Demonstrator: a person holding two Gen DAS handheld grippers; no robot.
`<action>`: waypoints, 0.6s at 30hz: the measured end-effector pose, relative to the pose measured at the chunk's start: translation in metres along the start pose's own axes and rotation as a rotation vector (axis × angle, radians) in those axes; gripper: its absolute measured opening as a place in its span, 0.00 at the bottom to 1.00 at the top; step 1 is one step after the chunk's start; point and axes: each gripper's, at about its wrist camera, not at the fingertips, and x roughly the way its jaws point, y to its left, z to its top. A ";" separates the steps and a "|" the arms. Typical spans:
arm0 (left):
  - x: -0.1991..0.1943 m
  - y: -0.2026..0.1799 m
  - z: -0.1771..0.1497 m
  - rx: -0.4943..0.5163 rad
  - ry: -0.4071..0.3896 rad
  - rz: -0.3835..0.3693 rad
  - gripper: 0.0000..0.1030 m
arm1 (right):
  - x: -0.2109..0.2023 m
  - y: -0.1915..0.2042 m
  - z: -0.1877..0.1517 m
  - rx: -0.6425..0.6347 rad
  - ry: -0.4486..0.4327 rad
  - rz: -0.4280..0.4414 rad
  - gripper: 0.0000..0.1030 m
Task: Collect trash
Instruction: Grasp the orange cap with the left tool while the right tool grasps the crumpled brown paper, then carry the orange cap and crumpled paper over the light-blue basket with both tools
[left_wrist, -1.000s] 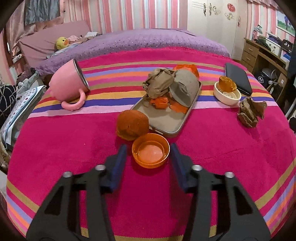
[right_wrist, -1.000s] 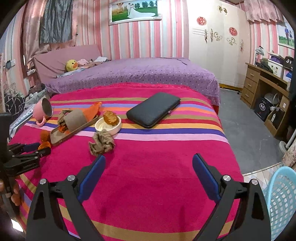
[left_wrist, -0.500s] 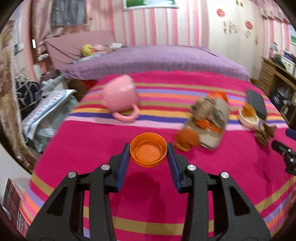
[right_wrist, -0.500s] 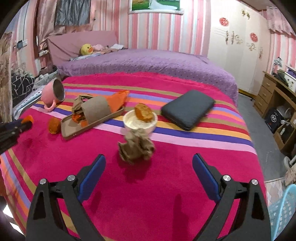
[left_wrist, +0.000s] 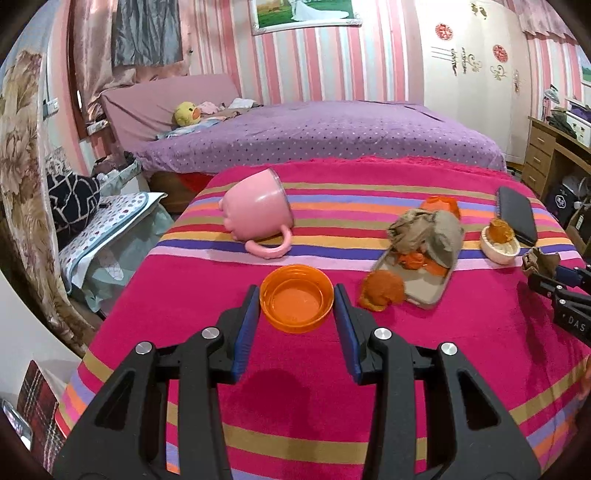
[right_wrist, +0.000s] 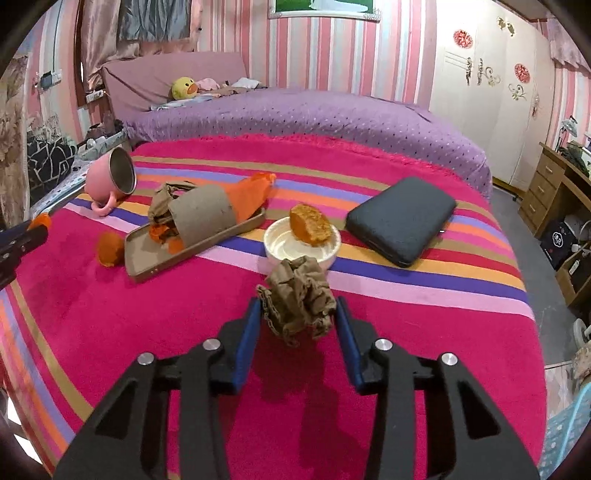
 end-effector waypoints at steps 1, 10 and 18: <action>-0.003 -0.003 0.001 0.002 -0.006 -0.005 0.38 | -0.004 -0.003 -0.001 0.007 -0.005 -0.002 0.39; -0.041 -0.042 0.006 0.013 -0.063 -0.066 0.38 | -0.069 -0.044 -0.010 0.073 -0.093 -0.032 0.39; -0.074 -0.085 0.007 0.036 -0.116 -0.132 0.38 | -0.133 -0.086 -0.031 0.118 -0.149 -0.089 0.39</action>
